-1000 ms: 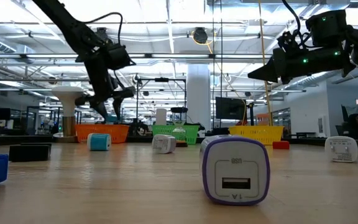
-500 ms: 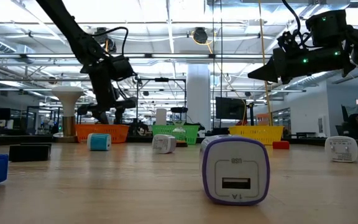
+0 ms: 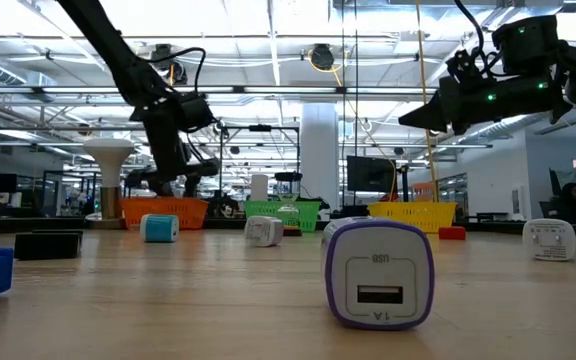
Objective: Pick & Place Office items
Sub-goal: Put the light blue digital clock into the orange basket, then put the light blue charger adapter into the green basket
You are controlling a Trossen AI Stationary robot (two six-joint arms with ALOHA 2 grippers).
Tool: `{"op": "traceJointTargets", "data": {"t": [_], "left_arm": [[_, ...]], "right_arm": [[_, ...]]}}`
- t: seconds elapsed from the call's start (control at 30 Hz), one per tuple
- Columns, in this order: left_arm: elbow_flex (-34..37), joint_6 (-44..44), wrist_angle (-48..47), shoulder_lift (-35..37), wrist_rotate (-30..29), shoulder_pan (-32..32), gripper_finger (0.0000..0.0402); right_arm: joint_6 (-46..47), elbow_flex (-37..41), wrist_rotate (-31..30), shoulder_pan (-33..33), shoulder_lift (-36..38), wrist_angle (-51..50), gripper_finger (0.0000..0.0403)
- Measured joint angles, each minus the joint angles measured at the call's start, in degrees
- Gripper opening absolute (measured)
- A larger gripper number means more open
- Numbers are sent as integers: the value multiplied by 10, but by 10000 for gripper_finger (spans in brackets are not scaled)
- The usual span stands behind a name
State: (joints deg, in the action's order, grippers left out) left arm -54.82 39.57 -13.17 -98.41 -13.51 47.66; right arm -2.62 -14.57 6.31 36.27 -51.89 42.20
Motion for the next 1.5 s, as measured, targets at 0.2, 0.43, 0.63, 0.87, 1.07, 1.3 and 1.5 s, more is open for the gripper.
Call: {"op": "traceJointTargets", "data": {"t": [0.2,0.43,0.63,0.87,1.07,1.3,1.5], "left_arm": [[1,2,12,-32,7,-1,154],[1,-4,15,-31,6,-5,179],[1,-19,4,-2,4,-5,216],[1,-31,-29,50,3,-9,211],[1,-66,-32,89,-3,-52,182],[1,-141,-19,123,-77,-167,120],[3,-175,18,124,-91,-254,64]], "right_arm": [[4,0,0,0,0,0,0],[4,0,0,0,0,0,0],[4,0,0,0,0,0,0],[4,0,0,0,0,2,0],[4,0,0,0,0,5,0],[4,0,0,0,0,5,0],[4,0,0,0,0,5,0]]}}
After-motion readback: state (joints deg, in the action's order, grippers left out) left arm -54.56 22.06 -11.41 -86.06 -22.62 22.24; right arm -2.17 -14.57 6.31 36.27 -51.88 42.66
